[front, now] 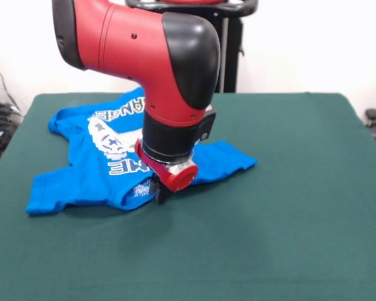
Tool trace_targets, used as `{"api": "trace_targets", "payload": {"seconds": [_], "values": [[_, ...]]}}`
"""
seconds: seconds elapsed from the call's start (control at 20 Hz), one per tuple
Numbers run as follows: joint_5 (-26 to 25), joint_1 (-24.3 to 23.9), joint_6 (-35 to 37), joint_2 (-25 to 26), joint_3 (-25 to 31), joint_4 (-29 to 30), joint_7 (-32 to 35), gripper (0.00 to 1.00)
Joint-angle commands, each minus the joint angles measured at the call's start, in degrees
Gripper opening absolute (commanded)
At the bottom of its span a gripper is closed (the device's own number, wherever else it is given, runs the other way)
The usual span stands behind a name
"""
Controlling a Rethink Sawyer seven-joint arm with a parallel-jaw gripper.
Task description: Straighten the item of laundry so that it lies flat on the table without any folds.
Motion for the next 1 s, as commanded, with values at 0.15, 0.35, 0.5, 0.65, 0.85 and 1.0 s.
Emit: {"api": "trace_targets", "payload": {"seconds": [0.15,0.35,0.5,0.65,0.85,1.0], "values": [[-4.05,-6.73,-7.83,-5.90,10.69,8.10,-10.52,0.00],[-4.35,-6.50,-4.39,-6.21,12.42,5.49,-9.67,0.00],[-4.76,-5.43,-2.32,-5.85,12.73,2.99,-8.27,0.00],[-5.09,-4.43,-1.35,-5.10,12.70,0.87,-6.92,0.00],[-5.07,-3.59,0.09,-3.96,13.21,-2.07,-5.75,0.00],[-5.11,-2.83,0.78,-3.63,13.14,-3.57,-4.53,0.00]]}}
